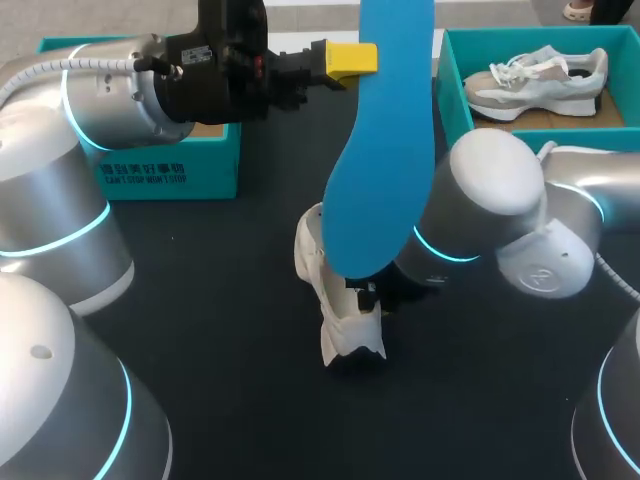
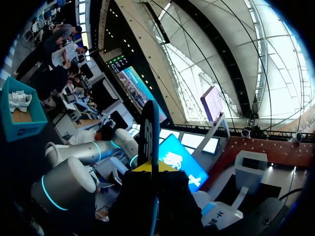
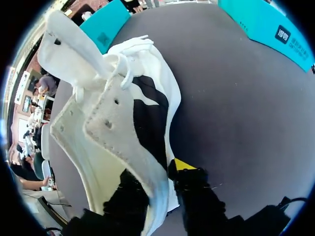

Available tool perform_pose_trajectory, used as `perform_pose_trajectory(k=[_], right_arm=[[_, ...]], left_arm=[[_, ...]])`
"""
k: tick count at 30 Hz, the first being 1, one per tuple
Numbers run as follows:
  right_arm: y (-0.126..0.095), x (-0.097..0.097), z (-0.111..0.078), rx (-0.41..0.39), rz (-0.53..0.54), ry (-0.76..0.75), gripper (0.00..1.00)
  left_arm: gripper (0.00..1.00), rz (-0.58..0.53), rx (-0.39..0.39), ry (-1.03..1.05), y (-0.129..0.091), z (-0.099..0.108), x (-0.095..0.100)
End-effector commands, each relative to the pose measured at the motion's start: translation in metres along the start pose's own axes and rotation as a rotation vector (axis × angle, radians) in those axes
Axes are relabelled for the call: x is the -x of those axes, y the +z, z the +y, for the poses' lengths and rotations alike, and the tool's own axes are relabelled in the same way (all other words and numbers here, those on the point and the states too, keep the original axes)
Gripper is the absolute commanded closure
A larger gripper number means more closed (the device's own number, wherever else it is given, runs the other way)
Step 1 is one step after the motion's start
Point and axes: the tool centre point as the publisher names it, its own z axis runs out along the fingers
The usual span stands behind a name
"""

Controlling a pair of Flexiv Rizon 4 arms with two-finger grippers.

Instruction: Take the shoe out of the shoebox, open the shoe tongue, remove and reinsert the insole, then place the shoe into the shoebox

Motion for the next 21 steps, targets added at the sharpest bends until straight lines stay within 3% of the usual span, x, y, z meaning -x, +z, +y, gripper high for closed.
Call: perform_pose_trajectory(k=[1, 9, 14, 18, 21], right_arm=[[-0.011, 0.001, -0.003, 0.017, 0.031, 0.014, 0.00], [-0.050, -0.004, 0.003, -0.007, 0.145, -0.005, 0.00], [-0.074, -0.008, 0.004, 0.005, 0.305, 0.003, 0.00], [-0.086, -0.011, 0.006, -0.003, 0.418, 0.000, 0.00], [-0.089, -0.014, 0.009, 0.013, 0.425, -0.016, 0.00]], left_arm=[[1.00, 0.000, 0.001, 0.000, 0.000, 0.001, 0.001], [1.00, 0.000, 0.001, 0.000, 0.000, 0.001, 0.001], [1.00, 0.000, 0.001, 0.000, 0.000, 0.001, 0.001], [1.00, 0.000, 0.001, 0.000, 0.000, 0.001, 0.001], [1.00, 0.000, 0.001, 0.000, 0.000, 0.001, 0.001]])
